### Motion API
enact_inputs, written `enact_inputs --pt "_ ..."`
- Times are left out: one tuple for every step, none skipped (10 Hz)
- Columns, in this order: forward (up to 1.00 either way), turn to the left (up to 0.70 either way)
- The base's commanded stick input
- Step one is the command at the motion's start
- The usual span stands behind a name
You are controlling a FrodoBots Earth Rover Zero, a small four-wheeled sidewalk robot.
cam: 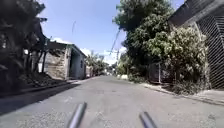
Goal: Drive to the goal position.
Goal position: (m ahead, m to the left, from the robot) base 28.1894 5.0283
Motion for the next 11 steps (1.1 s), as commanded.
enact_inputs --pt "0.0 0.0" --pt "0.0 0.0" --pt "0.0 0.0" --pt "0.0 0.0" --pt "0.0 0.0" --pt "0.08 0.0" --pt "0.33 0.0" --pt "0.53 0.0" --pt "0.71 0.0" --pt "0.88 0.0" --pt "1.0 0.0"
